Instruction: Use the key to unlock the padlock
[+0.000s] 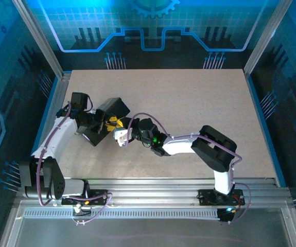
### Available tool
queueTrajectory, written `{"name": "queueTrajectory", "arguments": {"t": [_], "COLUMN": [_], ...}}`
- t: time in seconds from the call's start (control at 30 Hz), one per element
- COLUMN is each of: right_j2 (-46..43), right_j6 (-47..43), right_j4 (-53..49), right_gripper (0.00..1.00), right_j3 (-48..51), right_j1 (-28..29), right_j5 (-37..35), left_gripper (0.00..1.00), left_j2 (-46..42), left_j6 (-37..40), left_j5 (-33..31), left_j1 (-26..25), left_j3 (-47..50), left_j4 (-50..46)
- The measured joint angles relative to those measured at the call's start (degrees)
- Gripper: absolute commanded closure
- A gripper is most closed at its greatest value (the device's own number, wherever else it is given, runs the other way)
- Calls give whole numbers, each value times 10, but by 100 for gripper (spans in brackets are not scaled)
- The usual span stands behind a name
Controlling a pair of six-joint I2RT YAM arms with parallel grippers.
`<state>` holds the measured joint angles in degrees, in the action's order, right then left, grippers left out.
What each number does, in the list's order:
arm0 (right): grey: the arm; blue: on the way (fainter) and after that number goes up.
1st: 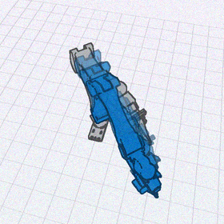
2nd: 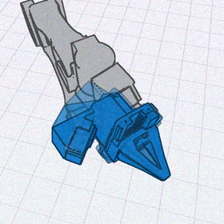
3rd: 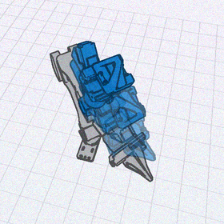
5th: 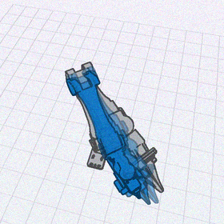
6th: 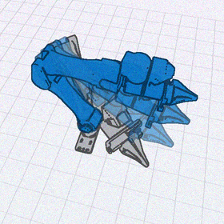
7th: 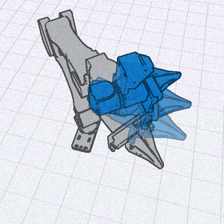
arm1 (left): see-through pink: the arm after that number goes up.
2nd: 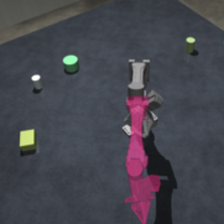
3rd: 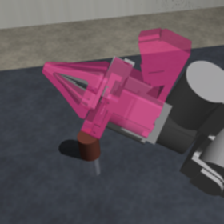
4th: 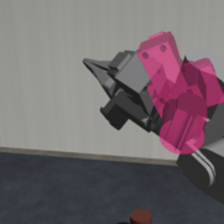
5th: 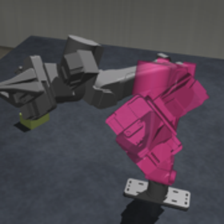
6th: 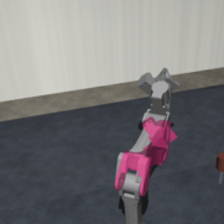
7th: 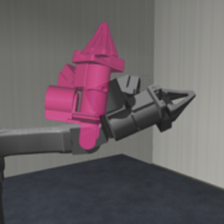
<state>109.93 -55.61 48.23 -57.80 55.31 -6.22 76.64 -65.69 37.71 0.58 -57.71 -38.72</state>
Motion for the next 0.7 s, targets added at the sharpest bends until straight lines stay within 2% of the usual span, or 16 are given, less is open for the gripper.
{"name": "queueTrajectory", "arguments": {"t": [0.17, 0.33, 0.7], "right_j2": [8, 7, -13], "right_j6": [6, 52, 135], "right_j4": [5, -9, -47], "right_gripper": [84, 93, 96], "right_j3": [-4, -8, -9], "right_j1": [-2, -9, -26], "right_j5": [-1, 21, 73], "left_gripper": [100, 100, 100], "left_j2": [0, 0, -2], "left_j6": [-4, -4, -10], "left_j5": [-2, -2, 10], "left_j1": [1, 1, 0], "left_j3": [0, 0, 1], "left_j4": [1, 2, 2]}}
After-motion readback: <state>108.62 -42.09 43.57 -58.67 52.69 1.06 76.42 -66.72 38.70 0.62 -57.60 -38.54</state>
